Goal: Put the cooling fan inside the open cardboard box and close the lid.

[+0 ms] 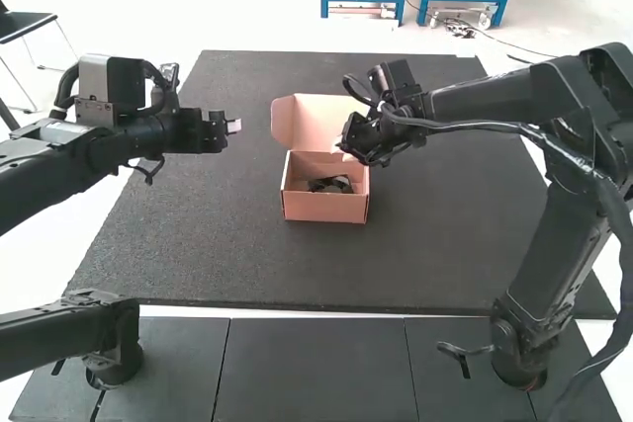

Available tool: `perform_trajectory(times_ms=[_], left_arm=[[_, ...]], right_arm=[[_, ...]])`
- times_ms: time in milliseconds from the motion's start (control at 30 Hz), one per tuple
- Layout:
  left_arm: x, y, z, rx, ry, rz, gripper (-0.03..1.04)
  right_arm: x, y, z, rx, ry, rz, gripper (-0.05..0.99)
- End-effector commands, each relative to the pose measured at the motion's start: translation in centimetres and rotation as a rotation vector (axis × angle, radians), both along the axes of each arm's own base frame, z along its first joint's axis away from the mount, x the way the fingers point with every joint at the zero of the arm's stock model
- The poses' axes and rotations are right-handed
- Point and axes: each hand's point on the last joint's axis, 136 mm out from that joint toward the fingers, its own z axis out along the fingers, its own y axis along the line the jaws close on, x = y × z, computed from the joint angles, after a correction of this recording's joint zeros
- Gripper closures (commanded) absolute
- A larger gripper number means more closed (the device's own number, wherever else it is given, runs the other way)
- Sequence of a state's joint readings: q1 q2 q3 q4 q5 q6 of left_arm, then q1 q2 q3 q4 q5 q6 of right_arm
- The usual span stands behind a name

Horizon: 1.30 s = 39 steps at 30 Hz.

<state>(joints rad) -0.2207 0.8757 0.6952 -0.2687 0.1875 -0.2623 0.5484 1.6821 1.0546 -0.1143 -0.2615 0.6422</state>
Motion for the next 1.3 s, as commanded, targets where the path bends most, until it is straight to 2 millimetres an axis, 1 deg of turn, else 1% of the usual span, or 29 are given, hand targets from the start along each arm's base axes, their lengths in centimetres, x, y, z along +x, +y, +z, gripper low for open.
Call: perform_trajectory(times_ms=[0, 67, 100, 167, 233, 300, 367, 533, 600, 767, 933, 1000, 1167, 1267], left_arm=[[0.0, 0.2, 1.3, -0.026, -0.039, 0.007, 0.05], [0.1, 0.1, 1.1, -0.027, -0.033, 0.010, 0.05], [0.2, 0.2, 1.0, -0.025, -0.030, 0.014, 0.05], [0.5, 0.3, 0.7, -0.019, -0.017, 0.025, 0.05], [1.0, 0.5, 0.2, -0.009, 0.003, 0.036, 0.05], [1.6, 0.7, 0.0, 0.005, 0.012, 0.057, 0.05], [2.3, 0.9, -0.2, 0.016, 0.023, 0.073, 0.05], [4.2, 1.4, -0.5, 0.054, 0.037, 0.114, 0.05], [4.9, 1.3, -0.5, 0.058, 0.031, 0.118, 0.05], [6.7, 1.4, -1.1, 0.096, 0.023, 0.130, 0.05], [8.2, 1.4, -1.9, 0.111, 0.024, 0.135, 0.05], [8.9, 1.2, -2.0, 0.111, 0.017, 0.135, 0.05], [10.3, 0.9, -2.8, 0.116, 0.022, 0.133, 0.05], [11.0, 0.8, -2.9, 0.116, 0.017, 0.132, 0.05]], right_arm=[[1.4, 0.8, 3.0, 0.019, -0.080, 0.019, 0.47], [1.6, 1.1, 3.8, -0.002, -0.119, 0.061, 0.39], [1.6, 1.1, 4.0, -0.016, -0.134, 0.081, 0.38], [1.6, 1.0, 4.4, -0.055, -0.170, 0.131, 0.34], [1.6, 0.7, 4.7, -0.116, -0.220, 0.198, 0.34], [1.5, -0.1, 4.7, -0.210, -0.273, 0.259, 0.29], [1.6, -0.9, 5.1, -0.277, -0.325, 0.298, 0.29], [1.8, -3.0, 6.5, -0.414, -0.451, 0.321, 0.28], [1.6, -3.3, 7.3, -0.422, -0.478, 0.315, 0.27], [1.6, -5.3, 8.5, -0.451, -0.500, 0.271, 0.27], [1.8, -8.1, 8.7, -0.477, -0.491, 0.208, 0.27], [1.7, -9.3, 8.5, -0.492, -0.471, 0.192, 0.27], [2.4, -11.9, 7.8, -0.540, -0.457, 0.169, 0.27], [2.8, -13.1, 7.4, -0.565, -0.457, 0.166, 0.28]])
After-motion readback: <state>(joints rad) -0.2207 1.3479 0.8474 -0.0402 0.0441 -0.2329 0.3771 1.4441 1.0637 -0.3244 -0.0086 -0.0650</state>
